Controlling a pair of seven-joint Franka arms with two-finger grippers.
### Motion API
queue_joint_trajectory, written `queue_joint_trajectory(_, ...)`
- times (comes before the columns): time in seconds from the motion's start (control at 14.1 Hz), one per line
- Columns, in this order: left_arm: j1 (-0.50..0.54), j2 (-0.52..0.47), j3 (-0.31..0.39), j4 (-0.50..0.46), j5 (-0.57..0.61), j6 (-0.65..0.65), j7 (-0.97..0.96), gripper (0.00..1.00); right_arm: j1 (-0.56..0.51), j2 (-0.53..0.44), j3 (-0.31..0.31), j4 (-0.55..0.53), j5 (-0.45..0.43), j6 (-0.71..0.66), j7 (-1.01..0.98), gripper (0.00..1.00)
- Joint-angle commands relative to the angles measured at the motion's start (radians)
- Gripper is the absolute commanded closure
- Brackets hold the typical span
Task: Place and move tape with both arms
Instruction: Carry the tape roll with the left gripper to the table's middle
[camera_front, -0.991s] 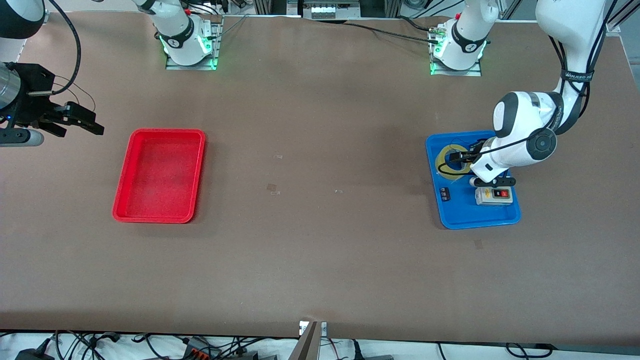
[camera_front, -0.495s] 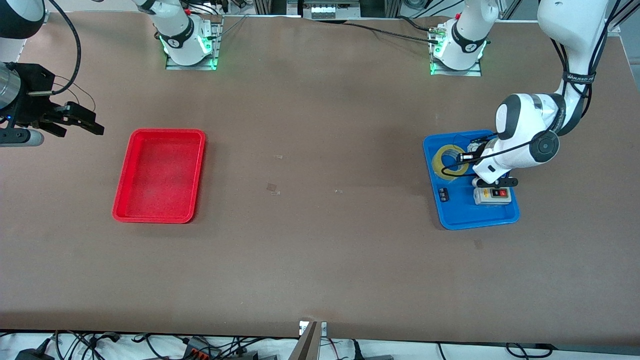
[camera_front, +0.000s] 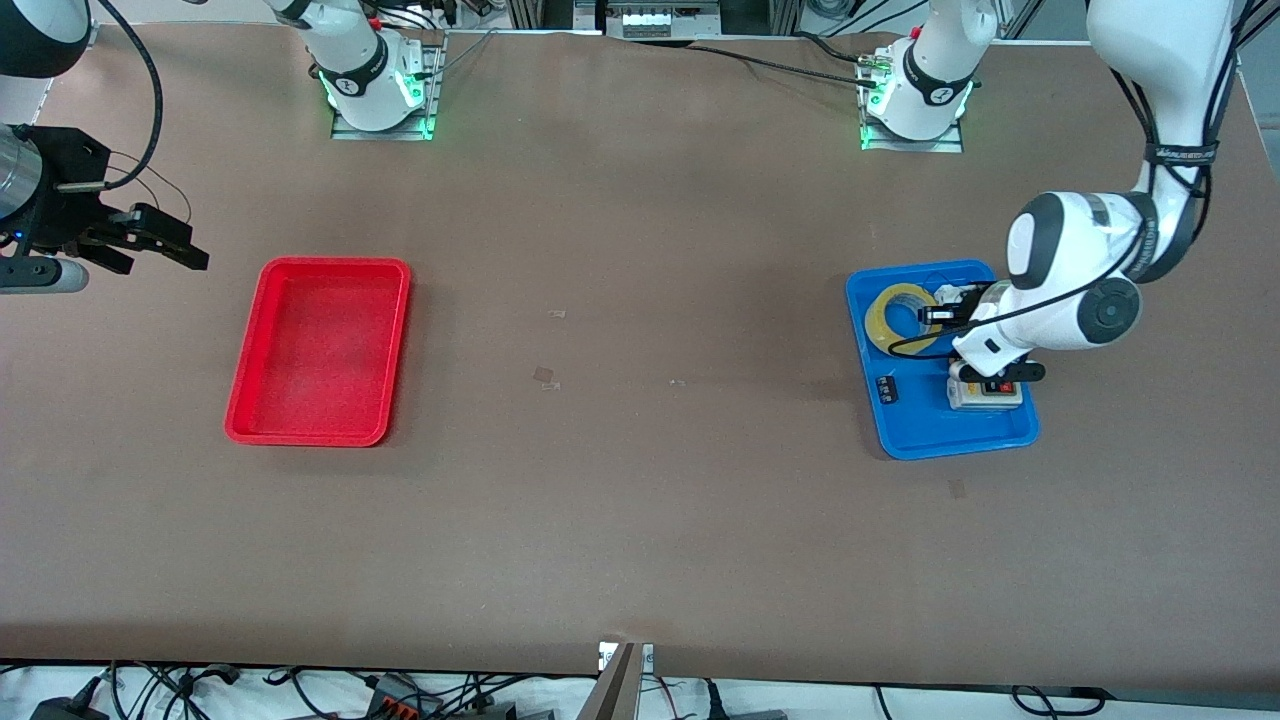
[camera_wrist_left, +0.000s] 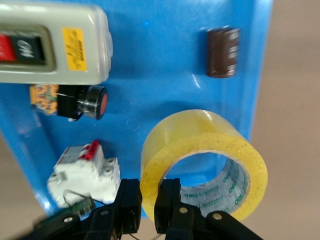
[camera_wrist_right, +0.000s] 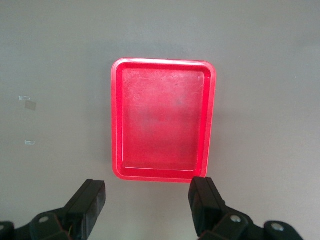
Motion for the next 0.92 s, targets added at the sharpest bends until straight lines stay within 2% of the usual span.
queue_joint_trajectory(0.0,-0.021,0.030,-0.006,0.165,-0.013,-0.141,-0.089,1.00,-0.005,-0.015,0.007,-0.005,-0.002,-0.006,-0.008,0.00)
queue_joint_trajectory(0.21,-0.164,0.110,-0.015,0.257,-0.047,-0.138,-0.301,1.00,-0.006,-0.011,0.007,-0.005,0.008,0.002,-0.008,0.00)
queue_joint_trajectory(0.57,-0.373,0.312,-0.015,0.506,-0.262,-0.121,-0.606,1.00,-0.006,-0.002,0.007,0.012,-0.005,-0.009,-0.012,0.00)
queue_joint_trajectory(0.71,-0.461,0.387,-0.015,0.593,-0.277,-0.054,-0.742,1.00,-0.006,-0.004,0.007,0.012,-0.006,-0.009,-0.010,0.00)
queue_joint_trajectory(0.85,-0.534,0.427,-0.015,0.609,-0.277,0.096,-0.856,1.00,-0.006,-0.004,0.007,0.014,-0.008,-0.007,-0.008,0.00)
